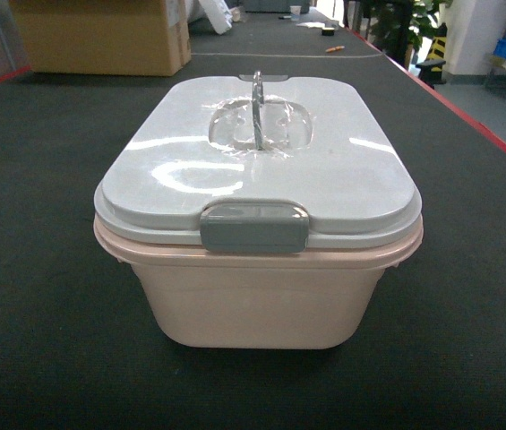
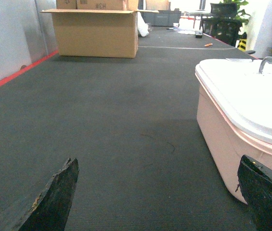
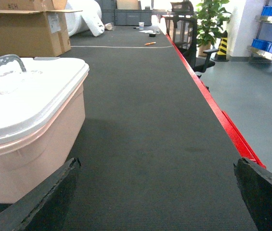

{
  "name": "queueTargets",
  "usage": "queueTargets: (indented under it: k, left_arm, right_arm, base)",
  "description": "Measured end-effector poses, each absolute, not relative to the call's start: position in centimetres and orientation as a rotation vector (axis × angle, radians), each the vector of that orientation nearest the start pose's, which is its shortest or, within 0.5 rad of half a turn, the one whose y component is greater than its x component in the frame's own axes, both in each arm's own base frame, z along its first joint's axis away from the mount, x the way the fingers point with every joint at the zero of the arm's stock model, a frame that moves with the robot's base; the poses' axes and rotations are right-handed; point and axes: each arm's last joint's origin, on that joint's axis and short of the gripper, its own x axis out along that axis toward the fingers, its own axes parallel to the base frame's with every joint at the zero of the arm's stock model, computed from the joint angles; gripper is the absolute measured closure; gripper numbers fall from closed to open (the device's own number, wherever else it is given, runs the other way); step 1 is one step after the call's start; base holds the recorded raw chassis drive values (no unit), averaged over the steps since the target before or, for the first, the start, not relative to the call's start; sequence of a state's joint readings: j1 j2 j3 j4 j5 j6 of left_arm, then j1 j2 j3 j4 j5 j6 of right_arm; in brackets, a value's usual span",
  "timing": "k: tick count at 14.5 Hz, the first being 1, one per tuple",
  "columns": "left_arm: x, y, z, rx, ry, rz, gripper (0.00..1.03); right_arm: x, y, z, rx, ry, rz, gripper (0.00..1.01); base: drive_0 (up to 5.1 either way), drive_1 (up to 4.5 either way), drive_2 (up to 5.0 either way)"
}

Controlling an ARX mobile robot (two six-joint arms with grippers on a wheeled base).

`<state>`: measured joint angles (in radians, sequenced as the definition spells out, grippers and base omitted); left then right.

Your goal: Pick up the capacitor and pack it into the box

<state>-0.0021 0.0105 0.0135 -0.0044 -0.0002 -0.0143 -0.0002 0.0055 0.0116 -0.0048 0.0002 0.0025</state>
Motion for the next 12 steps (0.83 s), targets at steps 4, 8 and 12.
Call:
queueTargets:
  k: [4,8,12]
  left_arm:
    - [9.76,-0.02,16.69,-0.014,0.002,-0.002,0.05]
    - [9.76,-0.02,16.69,-0.014,0.002,-0.002,0.05]
    - [9.76,-0.02,16.69,-0.014,0.002,-0.002,0.05]
  right_arm:
    - [9.73,0.00,16.65,0.002,-0.001,0.000,0.03]
    - [9.73,0.00,16.66,0.002,-0.001,0.000,0.03]
    - [9.73,0.00,16.66,0.002,-0.001,0.000,0.03]
  base:
    - [0.0,0.00,0.0]
    - [0.0,0.00,0.0]
    - [0.0,0.00,0.0]
